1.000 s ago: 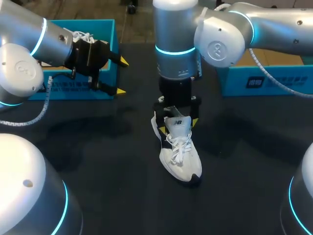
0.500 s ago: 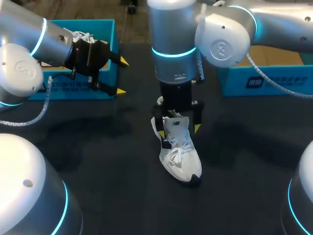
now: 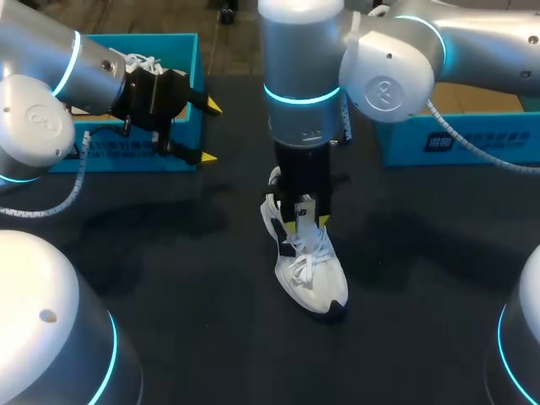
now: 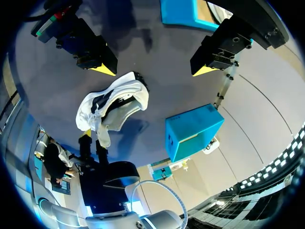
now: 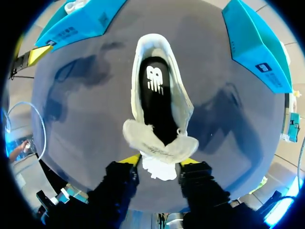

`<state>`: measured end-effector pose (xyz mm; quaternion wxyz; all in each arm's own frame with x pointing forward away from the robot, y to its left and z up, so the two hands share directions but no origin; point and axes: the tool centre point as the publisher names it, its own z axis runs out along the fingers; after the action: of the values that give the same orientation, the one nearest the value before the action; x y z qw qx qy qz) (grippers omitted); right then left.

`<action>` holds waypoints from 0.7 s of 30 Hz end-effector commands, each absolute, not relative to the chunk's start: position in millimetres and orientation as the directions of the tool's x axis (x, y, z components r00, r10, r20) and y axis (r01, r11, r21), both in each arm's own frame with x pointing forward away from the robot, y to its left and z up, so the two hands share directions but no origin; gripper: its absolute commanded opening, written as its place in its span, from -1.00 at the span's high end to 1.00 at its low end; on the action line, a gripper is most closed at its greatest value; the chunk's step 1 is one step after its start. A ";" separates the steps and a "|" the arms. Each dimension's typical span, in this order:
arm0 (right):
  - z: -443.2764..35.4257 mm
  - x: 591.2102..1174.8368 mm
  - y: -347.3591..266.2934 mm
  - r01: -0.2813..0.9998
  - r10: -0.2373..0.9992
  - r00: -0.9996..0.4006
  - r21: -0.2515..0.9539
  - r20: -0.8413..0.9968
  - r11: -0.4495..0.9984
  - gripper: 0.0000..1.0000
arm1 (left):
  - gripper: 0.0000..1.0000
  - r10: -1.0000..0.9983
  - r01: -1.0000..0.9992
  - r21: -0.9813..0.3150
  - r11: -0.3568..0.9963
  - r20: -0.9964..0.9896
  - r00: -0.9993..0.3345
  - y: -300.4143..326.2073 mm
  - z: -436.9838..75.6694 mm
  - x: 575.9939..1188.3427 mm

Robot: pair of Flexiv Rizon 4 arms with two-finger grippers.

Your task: Take the shoe out of the shoebox, open the shoe tongue, remove and reinsert the insole, then place the shoe into the shoebox

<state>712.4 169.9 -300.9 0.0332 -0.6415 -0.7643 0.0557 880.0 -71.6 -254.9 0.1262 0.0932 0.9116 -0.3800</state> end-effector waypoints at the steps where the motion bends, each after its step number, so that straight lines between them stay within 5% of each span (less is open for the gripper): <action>1: -306.9 723.6 172.4 0.972 0.980 -0.198 -0.133 -0.011 0.195 0.36 | -1.00 0.074 0.267 -0.668 0.695 -0.302 -0.950 -71.1 -254.7 878.9; 21: -295.7 737.3 174.1 0.962 0.967 -0.250 -0.127 -0.046 0.242 0.38 | -1.00 0.074 0.267 -0.668 0.695 -0.302 -0.950 -71.1 -254.7 878.9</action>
<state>741.4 169.1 -304.0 0.0307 -0.6124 -0.7876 0.0609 880.0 -71.6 -254.9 0.1262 0.0932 0.9116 -0.3800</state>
